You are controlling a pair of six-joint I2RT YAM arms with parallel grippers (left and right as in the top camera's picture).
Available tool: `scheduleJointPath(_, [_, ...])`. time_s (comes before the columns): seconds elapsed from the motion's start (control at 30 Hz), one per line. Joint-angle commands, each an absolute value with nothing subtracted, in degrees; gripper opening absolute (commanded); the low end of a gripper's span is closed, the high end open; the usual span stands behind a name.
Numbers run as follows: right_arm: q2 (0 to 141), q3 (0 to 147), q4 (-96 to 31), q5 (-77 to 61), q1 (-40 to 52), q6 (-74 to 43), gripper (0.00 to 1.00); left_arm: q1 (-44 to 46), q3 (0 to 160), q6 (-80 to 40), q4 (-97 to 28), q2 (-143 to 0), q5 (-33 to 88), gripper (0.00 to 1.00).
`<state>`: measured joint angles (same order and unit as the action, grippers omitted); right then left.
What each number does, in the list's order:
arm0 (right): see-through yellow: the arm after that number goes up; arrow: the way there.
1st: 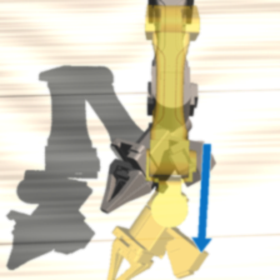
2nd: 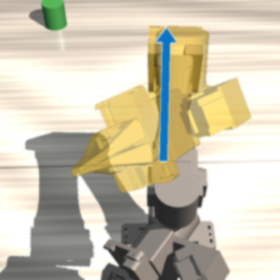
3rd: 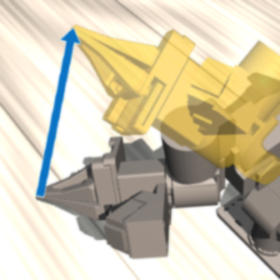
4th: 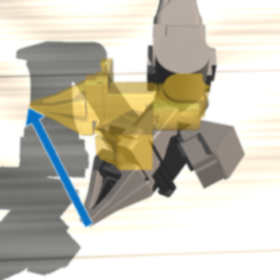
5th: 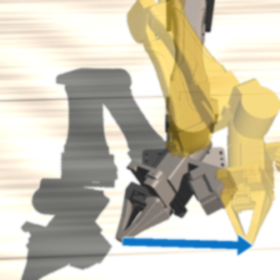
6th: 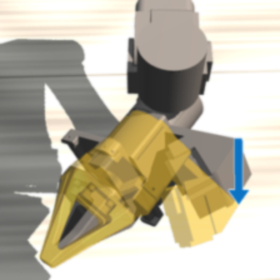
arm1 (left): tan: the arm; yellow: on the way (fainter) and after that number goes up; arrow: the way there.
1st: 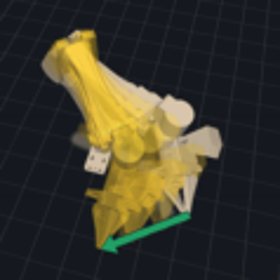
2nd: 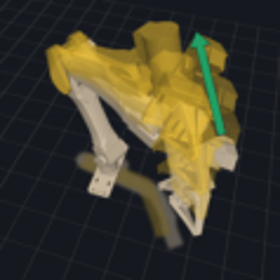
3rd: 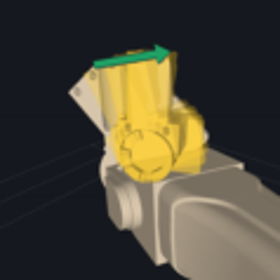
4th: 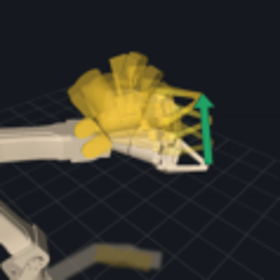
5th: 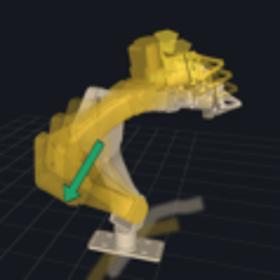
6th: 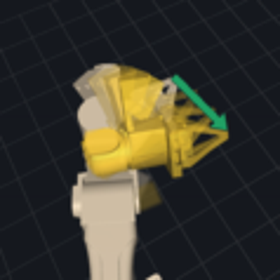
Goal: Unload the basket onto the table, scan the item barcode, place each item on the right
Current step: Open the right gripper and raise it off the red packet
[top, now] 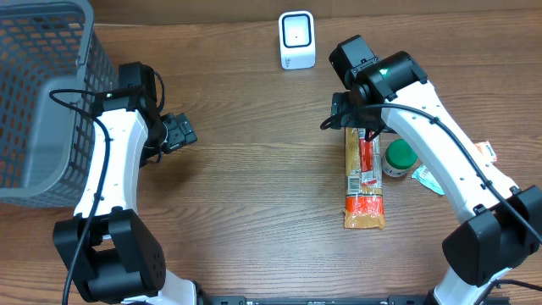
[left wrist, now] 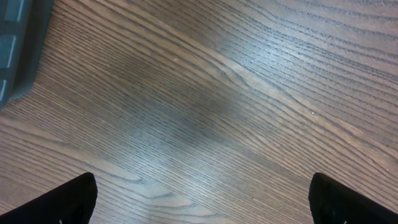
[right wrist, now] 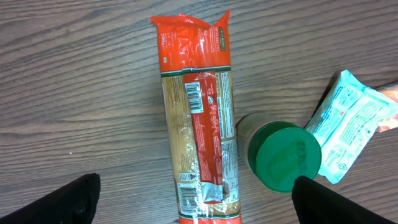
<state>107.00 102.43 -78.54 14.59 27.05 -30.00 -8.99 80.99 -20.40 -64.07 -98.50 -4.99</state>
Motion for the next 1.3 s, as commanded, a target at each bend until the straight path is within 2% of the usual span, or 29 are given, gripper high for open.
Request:
scheduleJointPath(0.0, [106.2, 103.1, -78.3, 15.4, 26.9, -30.0, 1.0, -8.6, 81.6, -19.9, -64.0, -97.9, -5.3, 1.0])
scheduleJointPath(1.0, [106.2, 103.1, -78.3, 15.4, 26.9, -30.0, 1.0, -8.6, 81.6, -19.9, -64.0, -97.9, -5.3, 1.0])
scheduleJointPath(1.27, [104.6, 103.0, -74.8, 14.9, 26.9, -29.8, 1.0, -8.6, 81.6, -19.9, -64.0, -97.9, -5.3, 1.0])
